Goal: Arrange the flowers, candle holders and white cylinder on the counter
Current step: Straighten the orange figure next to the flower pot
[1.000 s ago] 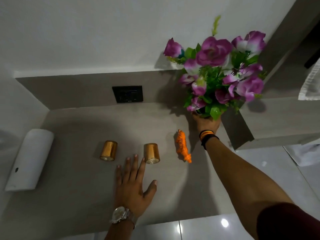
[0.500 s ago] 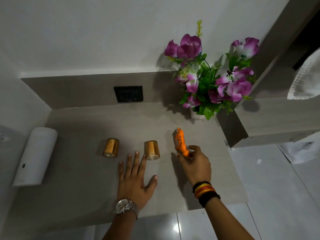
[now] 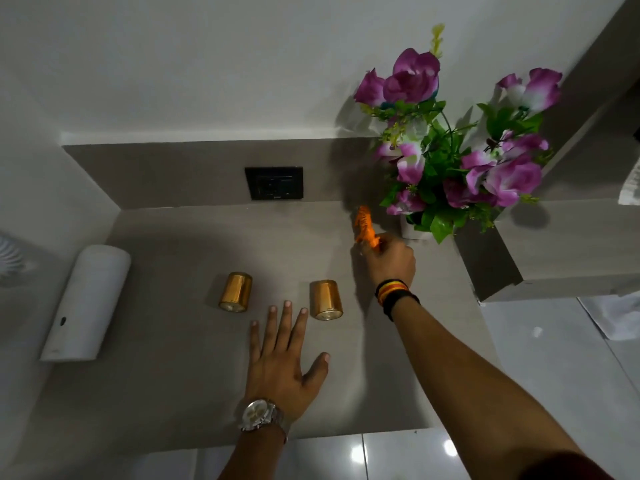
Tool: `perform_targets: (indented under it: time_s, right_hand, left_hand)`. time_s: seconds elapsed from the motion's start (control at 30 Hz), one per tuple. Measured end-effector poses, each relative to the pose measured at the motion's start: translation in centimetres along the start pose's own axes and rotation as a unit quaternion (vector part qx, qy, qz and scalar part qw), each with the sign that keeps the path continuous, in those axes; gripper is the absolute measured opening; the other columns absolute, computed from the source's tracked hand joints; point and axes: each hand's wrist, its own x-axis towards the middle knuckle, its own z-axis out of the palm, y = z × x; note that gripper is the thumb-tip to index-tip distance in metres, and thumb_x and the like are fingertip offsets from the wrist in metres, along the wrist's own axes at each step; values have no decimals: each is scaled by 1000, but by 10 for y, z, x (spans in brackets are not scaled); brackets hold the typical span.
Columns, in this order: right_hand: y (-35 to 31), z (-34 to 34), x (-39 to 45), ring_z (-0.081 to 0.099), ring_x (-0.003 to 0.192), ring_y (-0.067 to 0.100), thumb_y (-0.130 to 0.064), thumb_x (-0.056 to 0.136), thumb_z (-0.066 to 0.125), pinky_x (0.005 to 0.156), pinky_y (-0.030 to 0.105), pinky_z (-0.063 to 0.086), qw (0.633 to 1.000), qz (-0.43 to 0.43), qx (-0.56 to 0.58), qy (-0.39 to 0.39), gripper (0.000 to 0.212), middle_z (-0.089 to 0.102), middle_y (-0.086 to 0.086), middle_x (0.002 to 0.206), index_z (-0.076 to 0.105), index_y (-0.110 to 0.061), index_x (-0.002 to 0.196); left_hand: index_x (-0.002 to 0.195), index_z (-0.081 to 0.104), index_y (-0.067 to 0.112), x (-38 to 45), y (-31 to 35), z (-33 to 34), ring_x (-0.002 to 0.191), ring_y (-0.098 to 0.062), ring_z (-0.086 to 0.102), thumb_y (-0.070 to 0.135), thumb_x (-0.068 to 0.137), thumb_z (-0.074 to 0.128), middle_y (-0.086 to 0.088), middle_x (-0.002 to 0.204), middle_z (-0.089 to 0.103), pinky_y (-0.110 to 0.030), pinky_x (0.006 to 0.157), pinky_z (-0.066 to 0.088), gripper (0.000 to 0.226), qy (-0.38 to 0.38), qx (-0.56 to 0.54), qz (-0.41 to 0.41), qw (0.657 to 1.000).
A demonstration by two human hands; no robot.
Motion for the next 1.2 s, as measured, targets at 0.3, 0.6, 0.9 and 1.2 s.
perform_targets:
  time_s: [0.3,0.6,0.9,1.2]
  right_hand:
    - [45,-32,-4,65,116,29,-60,83,76,95,41,52,974,84,157,140,75,64,5,126,53,-14,138]
    - [44,-27,78,53,136,31,-65,67,77,117,45,41,980,-2,160,120,83,61,6,143,60,-25,138]
    - [77,-35,93,64,122,19,-66,52,88,109,47,51,980,17,180,80,94,70,-4,127,62,-27,133]
    - [45,-45,-65,62,115,25,-46,82,84,102,47,54,967,69,235,67,68,62,7,129,53,-19,136]
  left_hand:
    - [165,13,27,-1,0,-1,162,-28,-4,74,93,34,-4,175,4,-63,127,7,88,-13,3,-3,1000]
    - [165,13,30,1,-1,4,162,-26,-4,74,93,35,-1,175,5,-59,128,2,87,3,-1,-6,1000]
    - [165,15,30,-1,0,4,162,-26,0,73,92,39,-1,175,8,-61,128,6,88,20,-13,-4,1000]
    - [164,19,25,0,0,1,162,-29,0,72,92,38,-4,175,9,-63,127,8,88,7,-6,3,1000]
